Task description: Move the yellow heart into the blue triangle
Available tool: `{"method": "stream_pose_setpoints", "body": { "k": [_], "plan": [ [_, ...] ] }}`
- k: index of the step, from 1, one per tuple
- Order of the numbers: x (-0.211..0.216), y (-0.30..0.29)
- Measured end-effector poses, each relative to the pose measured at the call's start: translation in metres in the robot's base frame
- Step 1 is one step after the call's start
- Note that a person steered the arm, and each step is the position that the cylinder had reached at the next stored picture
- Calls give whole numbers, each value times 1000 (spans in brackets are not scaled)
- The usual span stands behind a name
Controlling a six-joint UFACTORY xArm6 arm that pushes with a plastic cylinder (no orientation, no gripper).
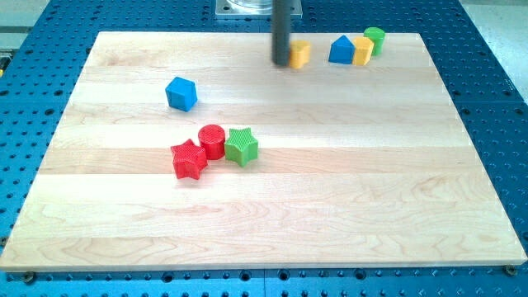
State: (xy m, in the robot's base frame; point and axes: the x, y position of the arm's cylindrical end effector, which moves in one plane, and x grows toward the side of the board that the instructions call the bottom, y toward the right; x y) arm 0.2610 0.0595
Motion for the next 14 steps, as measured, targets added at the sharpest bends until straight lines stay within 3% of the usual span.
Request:
{"method": "stream_pose_setpoints", "body": {
  "k": [1,2,3,4,5,7,8,9,10,11,12,13,14],
  "plan": [
    [6,-8],
    [1,53],
    [34,53],
    [98,8],
    [132,-96],
    [135,-200],
    [110,-150],
    [111,-160],
    [146,-247],
    [87,-201],
    [75,-96],
    [88,-107],
    [67,-128]
  ]
}}
